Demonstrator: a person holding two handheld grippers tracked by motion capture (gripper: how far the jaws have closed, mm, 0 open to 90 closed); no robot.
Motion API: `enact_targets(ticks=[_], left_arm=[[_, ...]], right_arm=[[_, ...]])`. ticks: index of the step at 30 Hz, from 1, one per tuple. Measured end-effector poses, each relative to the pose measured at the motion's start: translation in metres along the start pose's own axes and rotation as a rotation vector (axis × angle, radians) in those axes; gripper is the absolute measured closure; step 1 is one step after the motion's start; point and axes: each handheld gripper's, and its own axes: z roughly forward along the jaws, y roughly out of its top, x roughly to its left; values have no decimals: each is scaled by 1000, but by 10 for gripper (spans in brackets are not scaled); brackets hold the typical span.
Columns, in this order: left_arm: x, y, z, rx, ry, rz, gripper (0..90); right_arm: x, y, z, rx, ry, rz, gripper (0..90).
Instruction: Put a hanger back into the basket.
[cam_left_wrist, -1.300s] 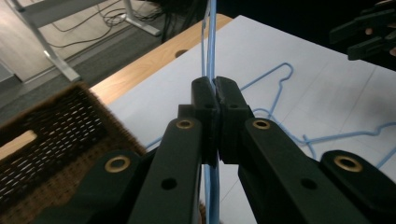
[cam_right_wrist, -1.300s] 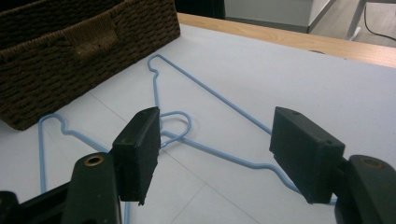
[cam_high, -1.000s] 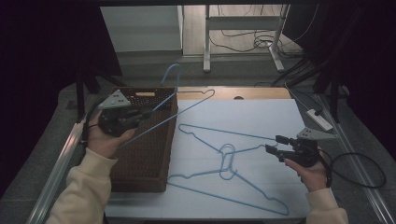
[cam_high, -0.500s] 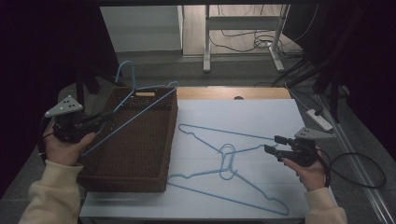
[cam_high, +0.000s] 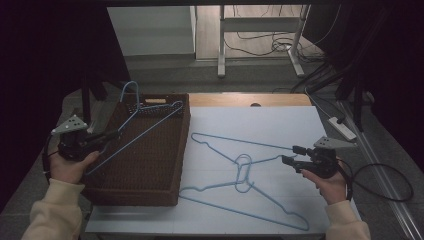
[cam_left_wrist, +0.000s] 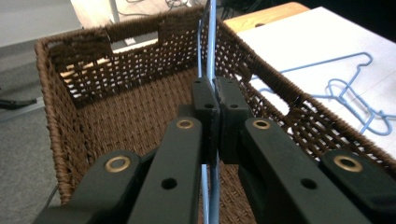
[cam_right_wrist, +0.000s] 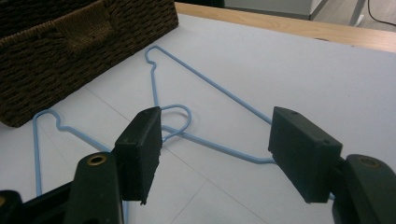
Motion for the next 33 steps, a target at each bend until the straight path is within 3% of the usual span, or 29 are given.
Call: enact_targets(ticks=[14, 19, 23, 29, 33], left_arm=[[5, -18, 40, 66, 25, -22, 880], [6, -21, 47, 86, 36, -37, 879], [8, -22, 50, 124, 60, -35, 878], [14, -27, 57, 253, 153, -32, 876], [16, -29, 61, 297, 185, -33, 875]], right_arm=[[0, -3, 1, 8, 2, 3, 350], [-2, -4, 0, 6, -1, 7, 350], [-3, -4, -1, 1, -2, 9, 350], [-3, -4, -1, -2, -2, 12, 349], [-3, -4, -1, -2, -2, 15, 349]])
